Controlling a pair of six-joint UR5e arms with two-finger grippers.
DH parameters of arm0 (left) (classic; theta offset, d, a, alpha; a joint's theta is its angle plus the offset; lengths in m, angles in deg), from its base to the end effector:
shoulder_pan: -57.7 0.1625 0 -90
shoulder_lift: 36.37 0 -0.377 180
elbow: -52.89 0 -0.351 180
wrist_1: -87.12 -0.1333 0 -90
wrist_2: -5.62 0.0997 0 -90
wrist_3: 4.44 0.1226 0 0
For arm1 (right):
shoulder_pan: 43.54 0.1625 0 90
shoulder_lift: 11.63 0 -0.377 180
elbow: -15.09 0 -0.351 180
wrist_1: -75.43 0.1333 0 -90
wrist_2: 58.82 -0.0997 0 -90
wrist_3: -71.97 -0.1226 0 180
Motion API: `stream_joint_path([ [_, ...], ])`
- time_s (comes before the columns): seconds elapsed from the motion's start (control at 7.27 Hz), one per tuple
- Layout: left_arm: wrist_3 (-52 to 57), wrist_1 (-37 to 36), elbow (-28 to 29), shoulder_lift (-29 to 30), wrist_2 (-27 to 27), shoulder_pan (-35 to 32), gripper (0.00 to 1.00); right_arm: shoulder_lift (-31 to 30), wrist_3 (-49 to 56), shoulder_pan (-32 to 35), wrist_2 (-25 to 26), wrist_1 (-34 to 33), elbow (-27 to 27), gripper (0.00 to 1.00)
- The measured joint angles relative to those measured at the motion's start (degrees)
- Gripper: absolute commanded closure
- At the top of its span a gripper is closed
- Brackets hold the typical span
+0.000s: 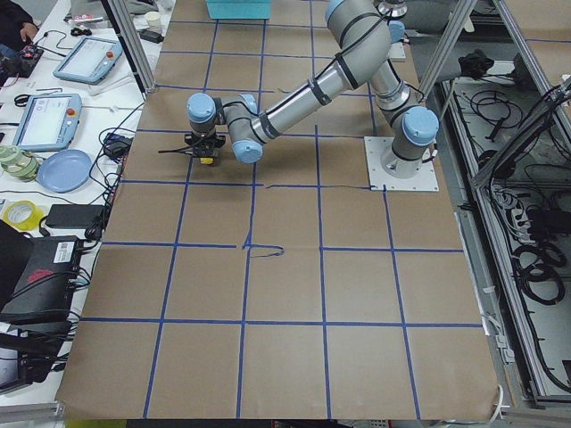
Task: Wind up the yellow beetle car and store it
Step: 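Push the held car forward then back again with the left gripper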
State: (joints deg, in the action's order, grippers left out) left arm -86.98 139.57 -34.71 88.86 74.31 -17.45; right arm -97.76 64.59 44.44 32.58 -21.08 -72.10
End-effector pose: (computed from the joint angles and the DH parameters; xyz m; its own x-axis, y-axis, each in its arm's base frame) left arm -0.0127 -0.6460 0.1745 0.1353 -0.9824 0.1286 -0.9337 -0.0830 0.3484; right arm 0.1130 -0.4916 0.4196 -0.9862 0.1650 0.0119 0.1631 0.9818 -0.0973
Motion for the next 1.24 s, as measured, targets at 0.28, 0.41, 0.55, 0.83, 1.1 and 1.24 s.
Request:
stream_joint_path([
  [0.28,-3.75,-0.05,-0.14,-0.21,-2.05,-4.80,1.00,0.00,0.00,0.00,0.00,0.00,0.00,0.00],
  [0.41,-3.27,-0.02,-0.43,-0.06,-2.55,-5.95,1.00,-0.01,0.00,0.00,0.00,0.00,0.00,0.00],
  [0.55,-1.87,0.07,-0.68,0.23,-2.93,-6.40,1.00,-0.03,0.00,0.00,0.00,0.00,0.00,0.00],
  [0.83,1.16,0.18,-0.83,0.87,-2.77,-6.55,1.00,-0.04,0.00,0.00,0.00,0.00,0.00,0.00],
  [1.1,3.90,0.26,-0.62,1.31,-0.74,-6.23,1.00,-0.03,0.00,0.00,0.00,0.00,0.00,0.00],
  [1.24,5.60,0.27,-0.71,1.40,0.17,-5.90,1.00,-0.03,0.00,0.00,0.00,0.00,0.00,0.00],
])
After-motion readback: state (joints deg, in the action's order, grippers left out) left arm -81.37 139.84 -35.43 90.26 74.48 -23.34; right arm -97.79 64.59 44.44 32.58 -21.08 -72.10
